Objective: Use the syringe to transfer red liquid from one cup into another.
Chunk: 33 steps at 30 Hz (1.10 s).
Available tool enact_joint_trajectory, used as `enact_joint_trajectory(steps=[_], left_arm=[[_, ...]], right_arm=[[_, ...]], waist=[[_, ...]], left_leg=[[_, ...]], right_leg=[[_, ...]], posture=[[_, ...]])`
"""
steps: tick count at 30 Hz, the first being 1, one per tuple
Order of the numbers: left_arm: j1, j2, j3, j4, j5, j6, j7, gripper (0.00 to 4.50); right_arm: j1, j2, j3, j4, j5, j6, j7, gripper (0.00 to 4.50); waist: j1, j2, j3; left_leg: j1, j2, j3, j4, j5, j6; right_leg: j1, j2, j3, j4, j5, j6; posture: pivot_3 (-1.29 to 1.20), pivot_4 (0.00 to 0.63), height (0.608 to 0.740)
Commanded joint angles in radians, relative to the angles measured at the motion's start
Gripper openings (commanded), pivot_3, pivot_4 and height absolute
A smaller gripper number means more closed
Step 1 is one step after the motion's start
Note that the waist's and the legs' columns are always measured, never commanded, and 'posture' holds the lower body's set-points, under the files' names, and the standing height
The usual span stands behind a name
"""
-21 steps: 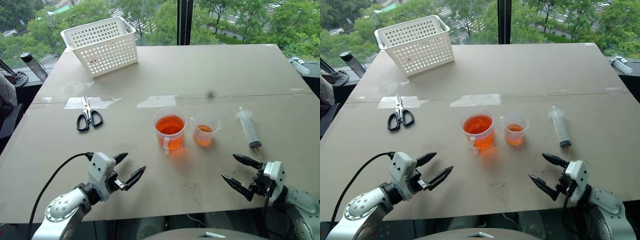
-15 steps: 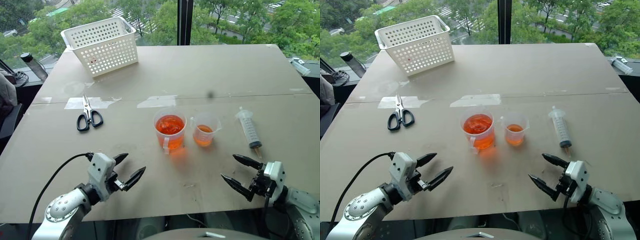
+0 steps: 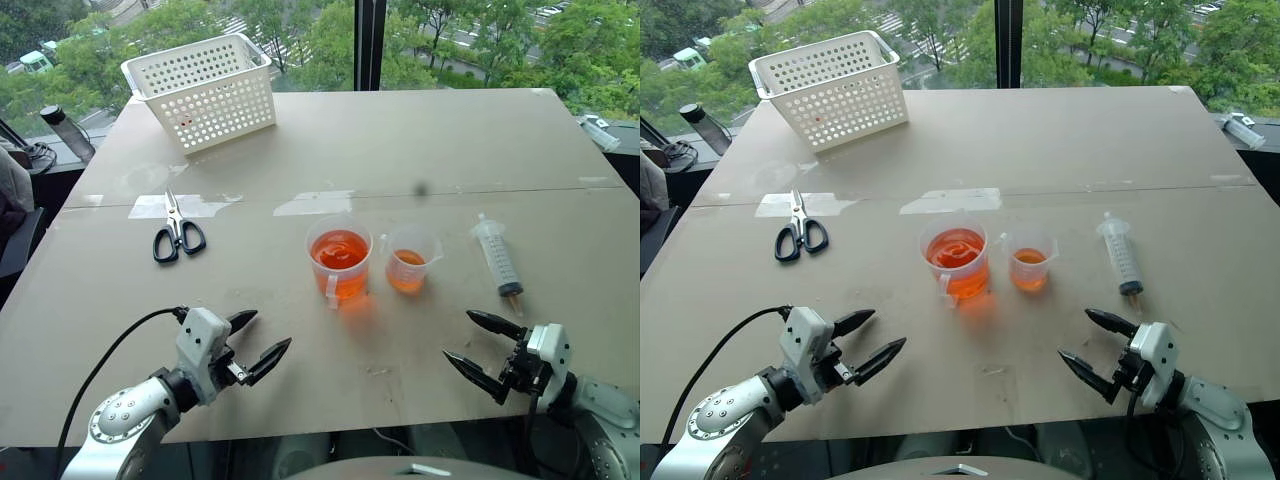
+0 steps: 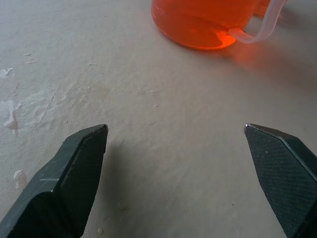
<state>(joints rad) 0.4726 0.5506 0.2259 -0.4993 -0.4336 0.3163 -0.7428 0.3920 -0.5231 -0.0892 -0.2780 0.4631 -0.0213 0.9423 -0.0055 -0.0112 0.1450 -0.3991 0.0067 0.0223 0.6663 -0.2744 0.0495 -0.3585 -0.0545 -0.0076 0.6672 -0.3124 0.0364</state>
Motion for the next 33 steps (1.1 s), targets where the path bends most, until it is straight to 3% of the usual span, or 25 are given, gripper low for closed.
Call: enact_joint_trajectory(steps=[1,7,13,16,22,25,28,33], left_arm=[[0.002,0.011,0.024,-0.018,-0.014,-0.021,-0.013,4.5],[-0.016,0.112,0.08,-0.113,-0.104,0.039,-0.087,4.5],[-0.294,0.316,0.19,-0.186,-0.395,0.247,-0.095,4.5],[-0.454,0.395,0.184,-0.192,-0.507,0.328,-0.074,4.5],[-0.7,0.485,0.103,-0.183,-0.637,0.439,-0.061,4.5],[-0.787,0.509,0.086,-0.171,-0.675,0.486,-0.023,4.5],[-0.866,0.516,0.064,-0.166,-0.698,0.51,-0.002,4.5],[-0.954,0.499,0.009,-0.147,-0.678,0.52,0.009,4.5]], right_arm=[[0.005,-0.031,-0.015,-0.081,0.056,0.046,0.02,4.46],[-0.056,-0.11,-0.078,-0.221,0.182,0.208,-0.027,4.46],[-0.233,-0.284,-0.283,-0.218,0.369,0.451,-0.12,4.46],[-0.338,-0.376,-0.315,-0.181,0.39,0.597,-0.201,4.46],[-0.652,-0.525,-0.152,-0.067,0.356,0.971,-0.345,4.46],[-0.907,-0.522,-0.059,0.06,0.38,1.361,-0.452,4.46],[-1.11,-0.468,-0.007,0.139,0.388,1.578,-0.482,4.46],[-1.309,-0.427,0.197,0.299,0.394,1.636,-0.537,4.46]], waist=[[0.0,0.0,0.0],[0.0,0.0,0.0],[0.013,0.0,0.0],[0.017,0.0,0.0],[0.005,0.001,0.002],[-0.005,0.001,0.003],[-0.007,-0.001,0.005],[-0.006,-0.001,0.005]], left_leg=[[0.0,0.0,0.0,0.0,0.0,0.0],[0.0,0.0,0.0,0.0,0.0,0.0],[0.0,0.0,-0.001,0.002,0.0,0.0],[0.0,0.0,0.0,0.002,0.002,-0.003],[-0.002,0.0,0.0,0.002,0.003,-0.004],[-0.003,0.0,0.0,0.002,0.003,-0.004],[-0.004,0.0,0.001,0.002,0.003,-0.004],[-0.014,0.0,0.0,0.003,0.003,-0.004]], right_leg=[[0.0,0.0,0.0,0.0,0.0,0.0],[0.0,0.0,0.0,0.0,0.0,0.0],[0.0,0.0,-0.001,0.002,0.0,0.0],[0.002,0.001,-0.001,0.001,0.0,0.0],[0.0,0.003,0.0,0.0,0.0,0.001],[0.0,0.003,0.0,0.001,0.0,0.001],[-0.002,0.004,0.0,0.001,0.0,0.0],[-0.011,0.004,0.0,0.001,0.0,0.001]], posture=[[0.0,0.15,0.74],[0.0,0.15,0.74],[0.0,0.15,0.74],[0.0,0.15,0.74],[0.0,0.15,0.74],[0.0,0.15,0.74],[0.0,0.15,0.74],[0.0,0.15,0.74]])
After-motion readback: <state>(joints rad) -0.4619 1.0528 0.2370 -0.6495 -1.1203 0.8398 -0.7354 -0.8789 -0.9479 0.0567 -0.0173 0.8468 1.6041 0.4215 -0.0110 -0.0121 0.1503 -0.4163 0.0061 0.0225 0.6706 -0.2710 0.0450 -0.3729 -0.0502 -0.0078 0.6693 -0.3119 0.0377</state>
